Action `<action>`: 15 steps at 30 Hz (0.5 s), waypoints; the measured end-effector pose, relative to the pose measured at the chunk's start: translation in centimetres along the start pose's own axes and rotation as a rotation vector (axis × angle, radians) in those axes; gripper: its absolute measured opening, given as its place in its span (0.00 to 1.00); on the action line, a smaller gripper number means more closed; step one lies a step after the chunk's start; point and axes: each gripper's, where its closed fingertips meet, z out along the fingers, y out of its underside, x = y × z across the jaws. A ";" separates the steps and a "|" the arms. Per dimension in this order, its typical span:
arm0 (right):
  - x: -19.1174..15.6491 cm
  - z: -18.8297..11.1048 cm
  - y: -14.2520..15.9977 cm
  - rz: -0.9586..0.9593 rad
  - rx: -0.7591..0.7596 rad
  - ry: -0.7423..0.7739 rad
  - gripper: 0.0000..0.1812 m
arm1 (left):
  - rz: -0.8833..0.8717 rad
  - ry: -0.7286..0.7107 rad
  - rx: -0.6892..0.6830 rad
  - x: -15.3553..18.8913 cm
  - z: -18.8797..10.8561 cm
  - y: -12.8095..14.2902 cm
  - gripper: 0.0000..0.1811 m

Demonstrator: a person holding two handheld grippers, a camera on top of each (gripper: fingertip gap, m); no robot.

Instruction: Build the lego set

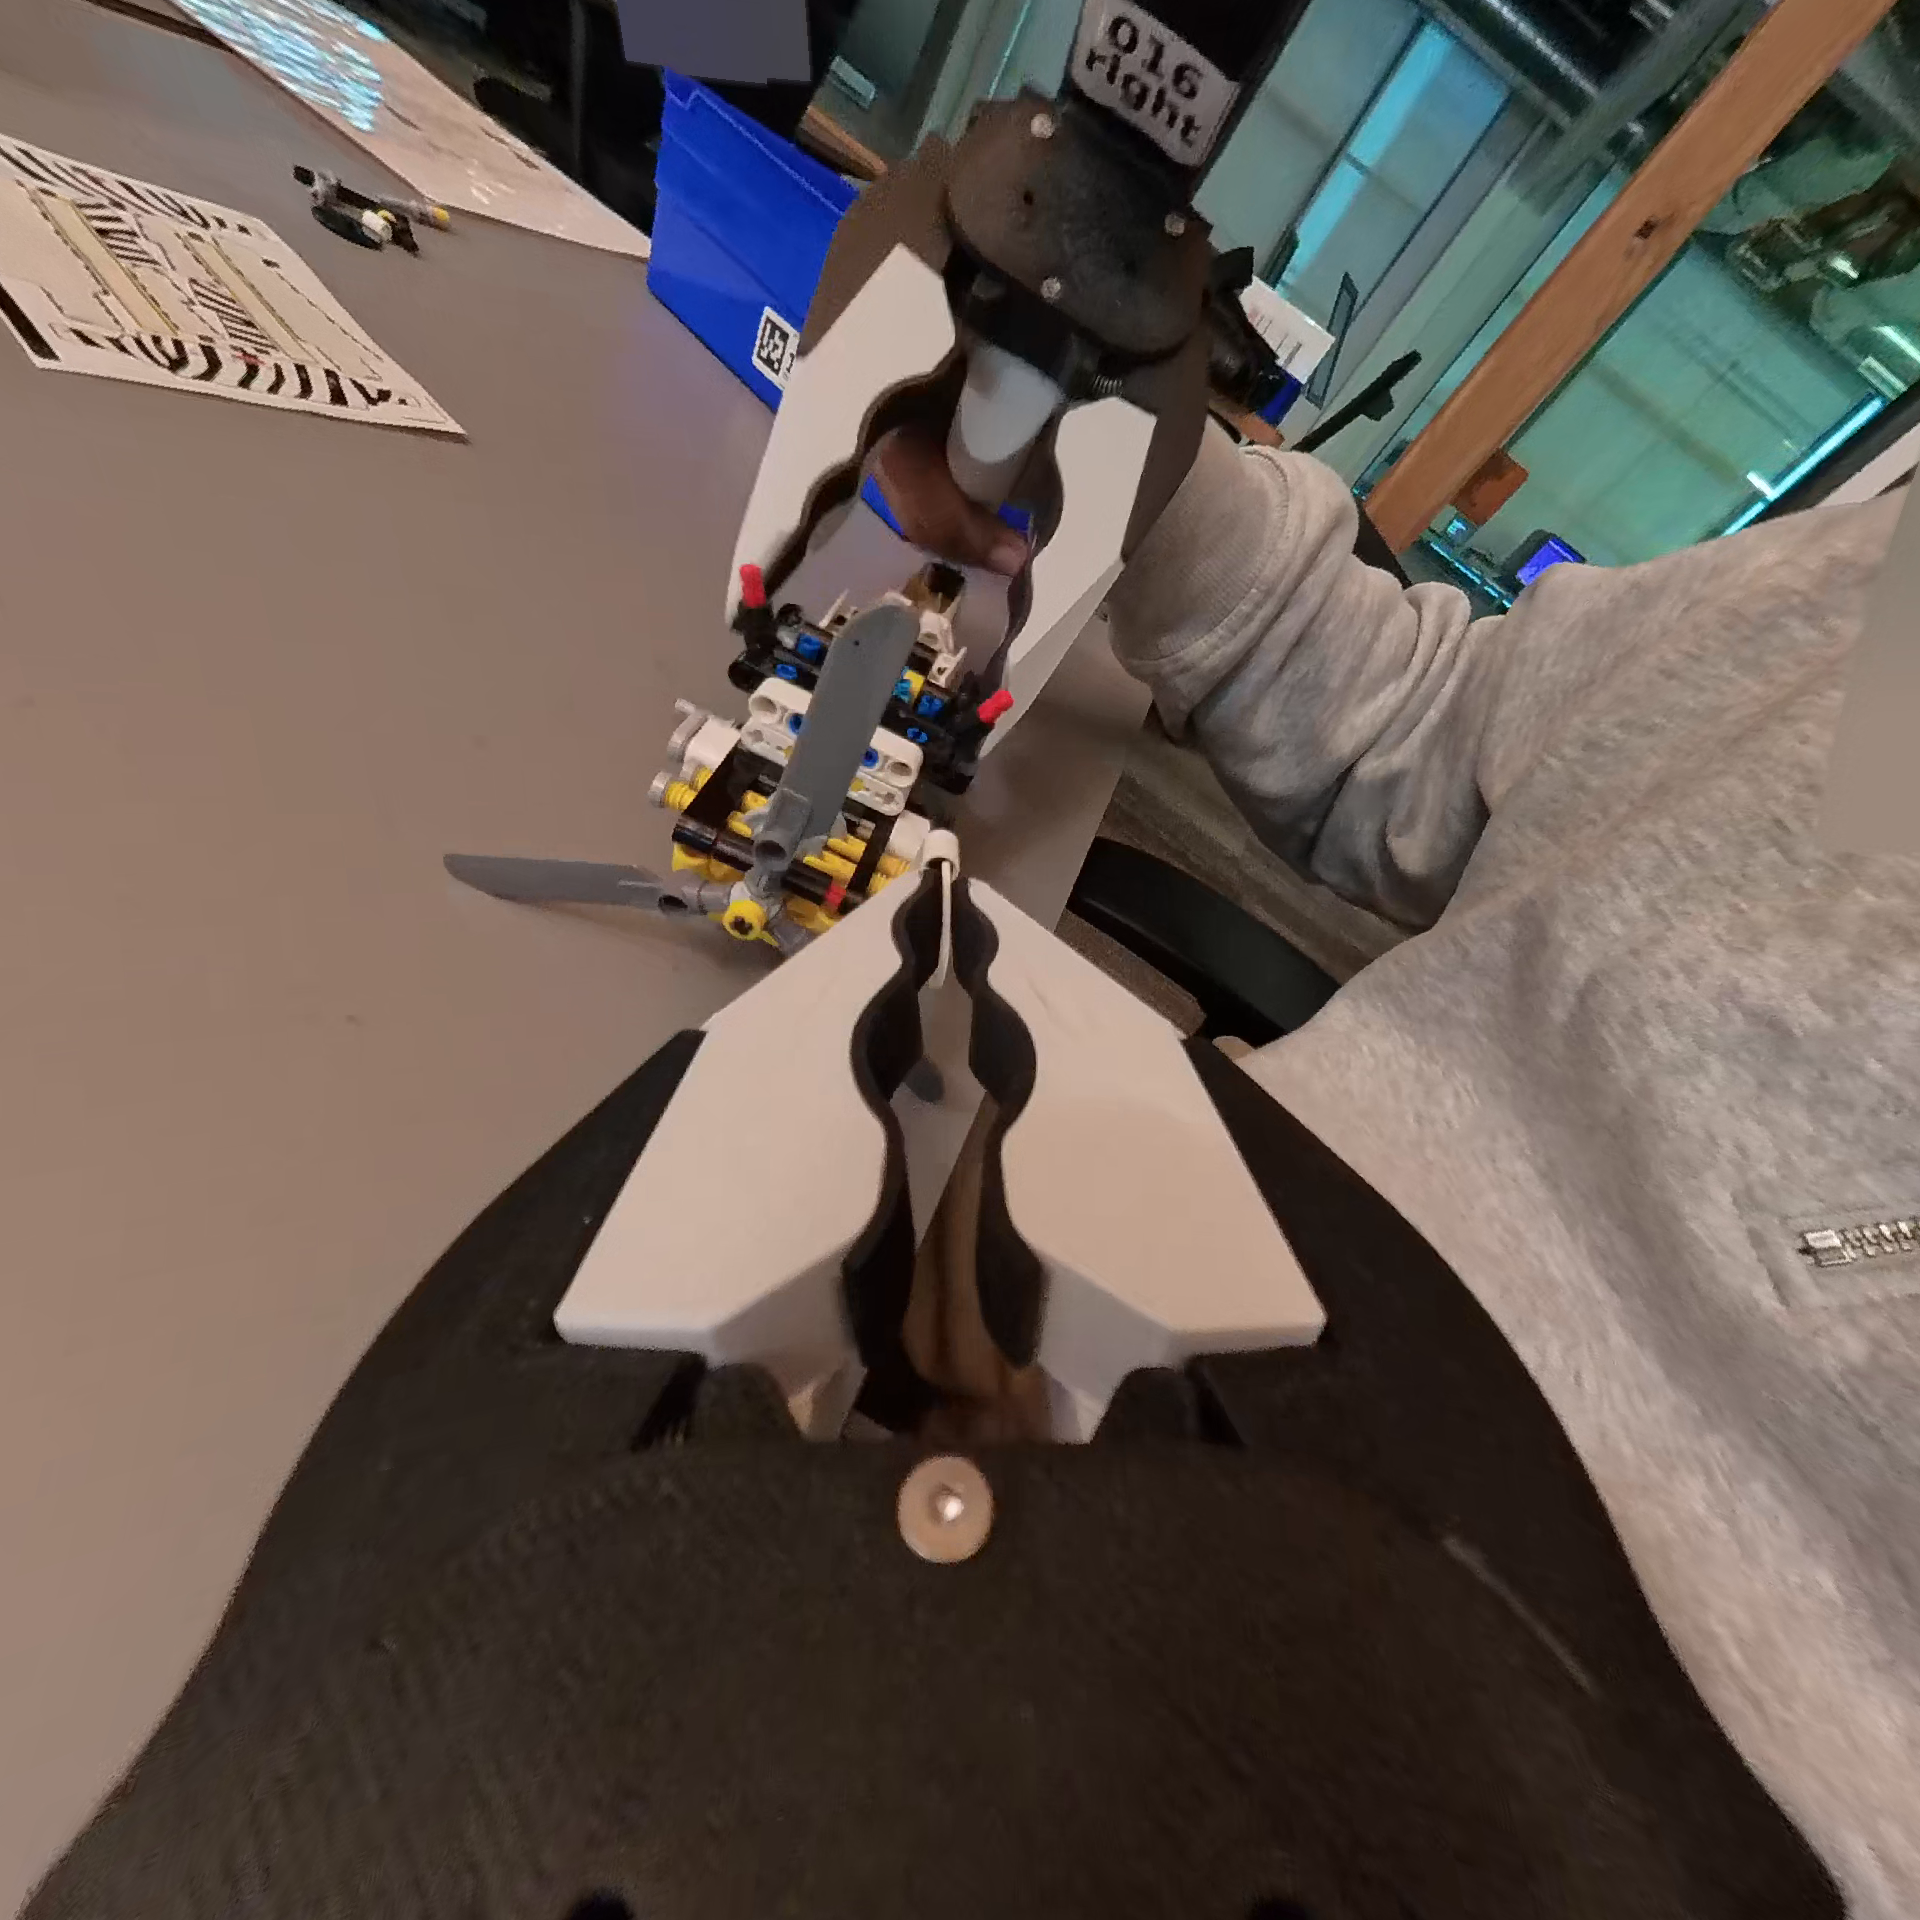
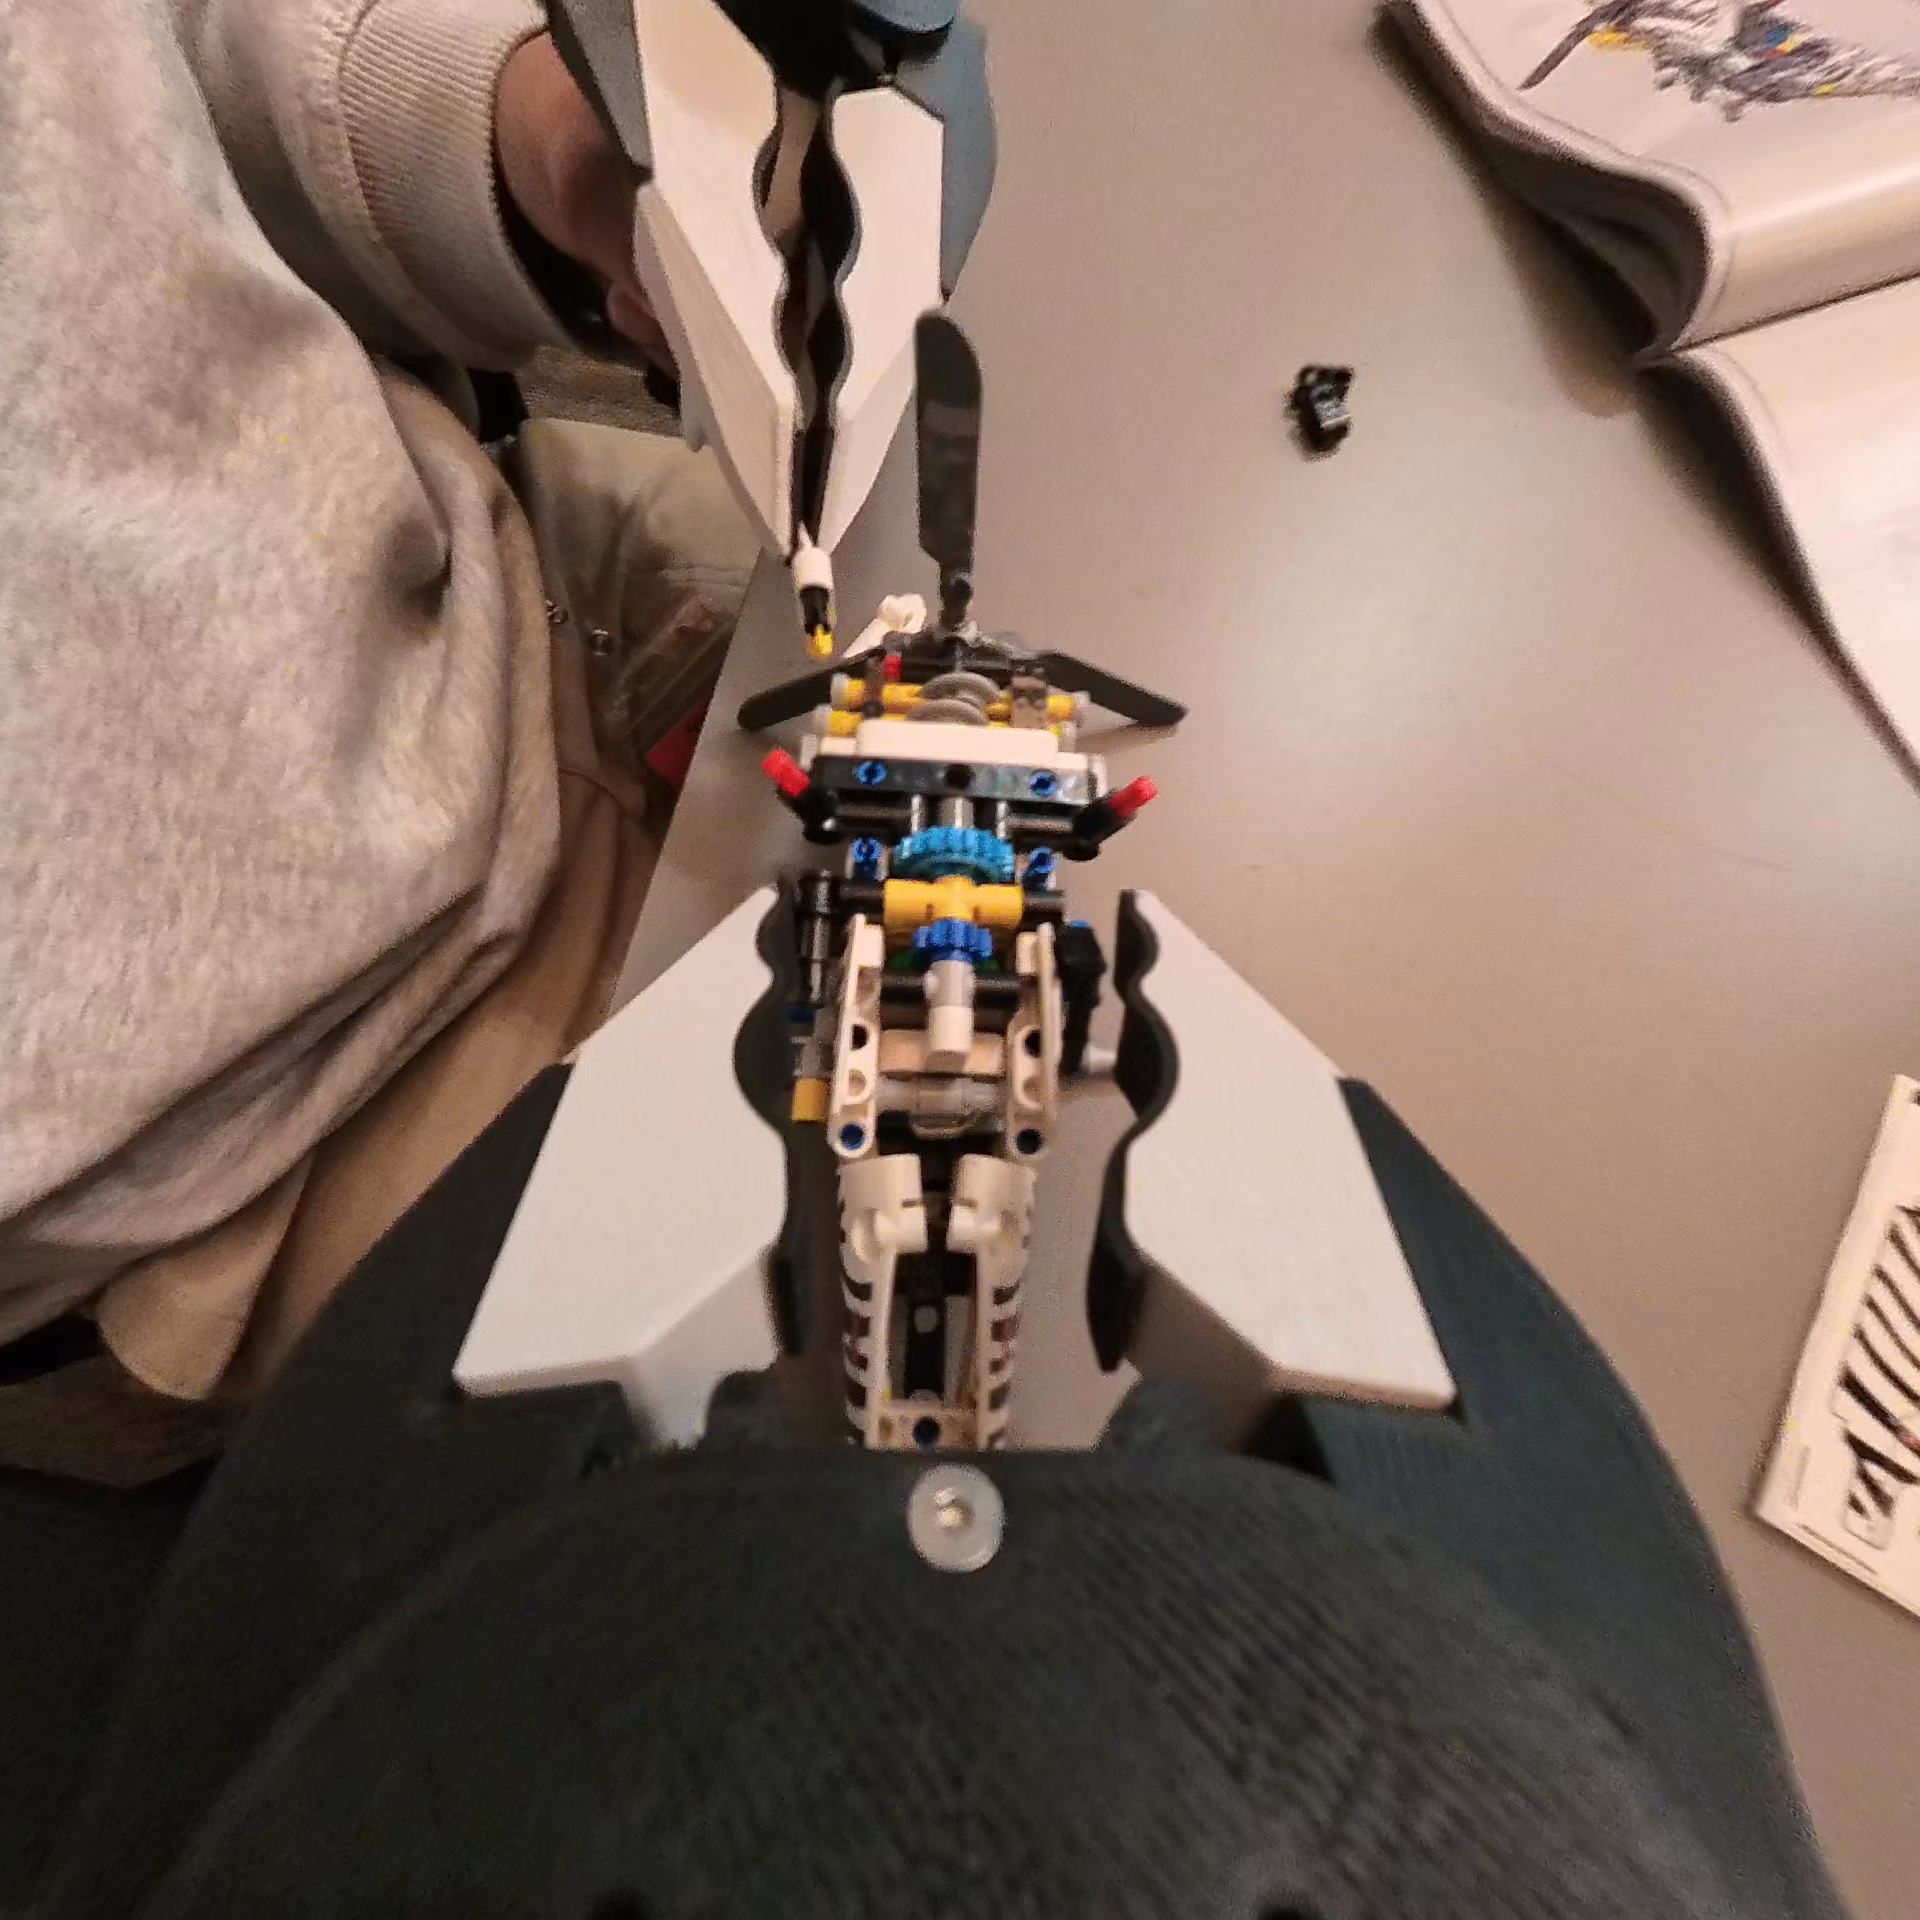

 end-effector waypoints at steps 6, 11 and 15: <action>-0.3 -1.1 -3.0 -0.051 0.078 0.073 0.33 | -0.020 0.023 0.049 0.2 0.0 -0.9 0.00; -0.1 0.2 -0.1 -0.001 -0.081 0.085 0.39 | -0.008 0.002 0.062 -0.8 -0.2 -2.7 0.00; -0.1 1.4 2.5 0.047 -0.195 0.085 0.39 | -0.022 0.011 0.053 -1.9 -0.2 -3.9 0.00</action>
